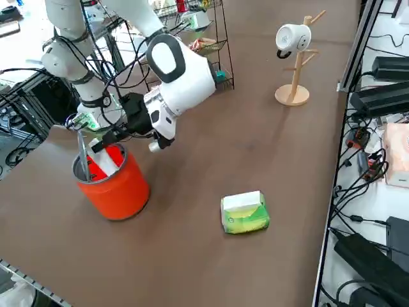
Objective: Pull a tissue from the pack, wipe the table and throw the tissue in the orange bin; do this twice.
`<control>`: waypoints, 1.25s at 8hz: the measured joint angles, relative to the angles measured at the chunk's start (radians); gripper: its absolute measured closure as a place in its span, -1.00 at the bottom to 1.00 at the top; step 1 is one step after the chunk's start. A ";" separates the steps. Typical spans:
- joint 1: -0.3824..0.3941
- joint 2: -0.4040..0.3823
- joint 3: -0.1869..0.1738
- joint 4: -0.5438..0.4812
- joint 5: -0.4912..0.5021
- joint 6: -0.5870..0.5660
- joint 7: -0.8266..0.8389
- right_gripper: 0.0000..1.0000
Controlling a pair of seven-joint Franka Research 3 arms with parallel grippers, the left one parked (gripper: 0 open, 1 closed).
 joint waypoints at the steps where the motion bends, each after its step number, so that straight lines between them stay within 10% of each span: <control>1: -0.004 -0.003 0.000 -0.009 0.010 0.001 0.000 0.86; 3: -0.005 -0.017 0.000 -0.015 0.027 0.001 0.000 0.57; 7: -0.004 -0.042 0.000 -0.011 0.031 0.003 -0.001 -0.94; 10: 0.024 -0.061 0.007 0.127 0.116 0.001 -0.096 -1.00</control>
